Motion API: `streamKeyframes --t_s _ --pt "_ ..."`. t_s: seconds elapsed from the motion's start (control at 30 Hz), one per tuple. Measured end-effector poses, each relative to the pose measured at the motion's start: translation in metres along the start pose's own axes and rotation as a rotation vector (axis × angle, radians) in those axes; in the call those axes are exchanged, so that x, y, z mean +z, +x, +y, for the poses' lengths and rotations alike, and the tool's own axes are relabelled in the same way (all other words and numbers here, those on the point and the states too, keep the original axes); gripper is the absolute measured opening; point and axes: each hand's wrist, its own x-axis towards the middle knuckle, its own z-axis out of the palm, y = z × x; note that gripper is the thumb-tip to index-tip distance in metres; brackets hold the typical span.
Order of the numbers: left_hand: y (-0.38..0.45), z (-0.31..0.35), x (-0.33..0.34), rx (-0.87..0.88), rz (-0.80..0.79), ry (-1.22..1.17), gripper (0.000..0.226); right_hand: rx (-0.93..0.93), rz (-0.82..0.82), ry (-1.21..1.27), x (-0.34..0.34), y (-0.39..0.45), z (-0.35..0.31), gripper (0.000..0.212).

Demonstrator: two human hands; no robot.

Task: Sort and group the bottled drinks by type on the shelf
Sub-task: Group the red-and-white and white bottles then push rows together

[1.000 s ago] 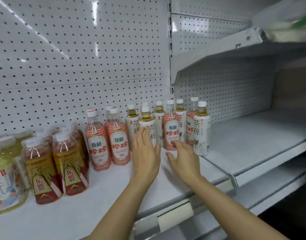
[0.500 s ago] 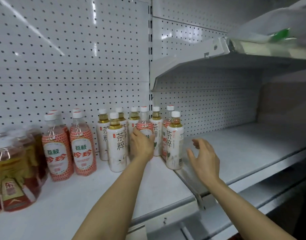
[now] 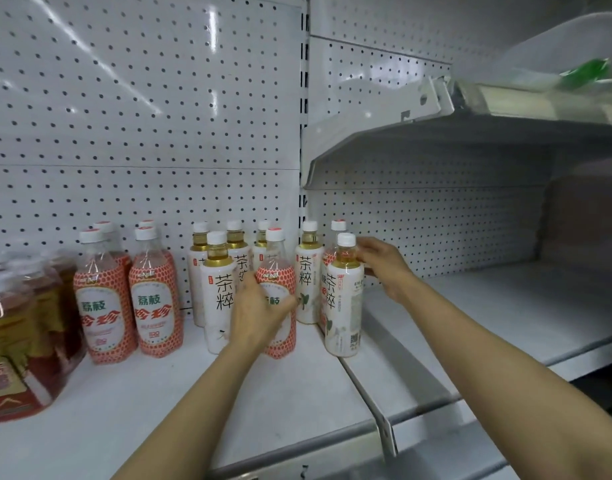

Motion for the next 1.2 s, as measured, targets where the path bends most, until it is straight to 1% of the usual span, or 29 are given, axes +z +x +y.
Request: streamKeyframes --t_s 0.03,0.1,0.17,0.27,0.37,0.43,0.47,0.6,0.67,0.73,0.87,1.0,1.1,1.2 --pt "-0.003 -0.001 -0.002 0.002 -0.011 0.004 0.095 0.006 -0.020 0.011 0.002 0.006 -0.003 0.036" --pt "-0.010 0.003 -0.005 0.007 -0.027 -0.009 0.080 0.028 -0.063 0.010 0.006 0.017 -0.007 0.042" --pt "-0.018 0.007 -0.007 0.017 -0.015 -0.032 0.083 0.041 -0.113 -0.010 0.011 0.022 -0.008 0.045" --pt "-0.025 0.008 -0.010 0.021 -0.008 -0.055 0.085 0.032 -0.112 -0.015 0.017 0.029 -0.004 0.039" --pt "-0.035 0.010 -0.015 0.029 -0.003 -0.064 0.079 0.013 -0.039 0.028 0.014 0.028 0.000 0.021" --pt "-0.042 0.009 -0.018 0.056 0.001 -0.073 0.086 -0.003 0.044 0.079 0.005 0.027 0.006 0.007" --pt "-0.045 0.008 -0.019 0.057 0.009 -0.080 0.086 -0.015 0.088 0.109 -0.001 0.024 0.008 0.004" --pt "-0.057 0.000 -0.031 0.037 0.059 -0.066 0.061 -0.030 0.220 0.226 -0.027 0.007 -0.001 0.019" --pt "-0.063 -0.004 -0.040 0.038 0.063 -0.057 0.060 -0.060 0.255 0.263 -0.044 -0.009 -0.011 0.023" --pt "-0.069 -0.008 -0.051 0.045 0.070 -0.044 0.063 -0.089 0.275 0.287 -0.058 -0.026 -0.019 0.021" --pt "-0.078 -0.016 -0.075 0.046 0.097 -0.037 0.059 -0.171 0.227 0.311 -0.068 -0.070 -0.037 0.013" --pt "-0.083 -0.026 -0.103 0.036 0.135 -0.018 0.056 -0.196 0.100 0.385 -0.055 -0.110 -0.048 0.021" --pt "-0.088 -0.036 -0.127 0.019 0.155 0.011 0.058 -0.161 -0.010 0.398 -0.021 -0.132 -0.053 0.029" --pt "-0.092 -0.047 -0.153 -0.005 0.172 0.041 0.061 -0.154 -0.088 0.392 0.032 -0.145 -0.059 0.027"
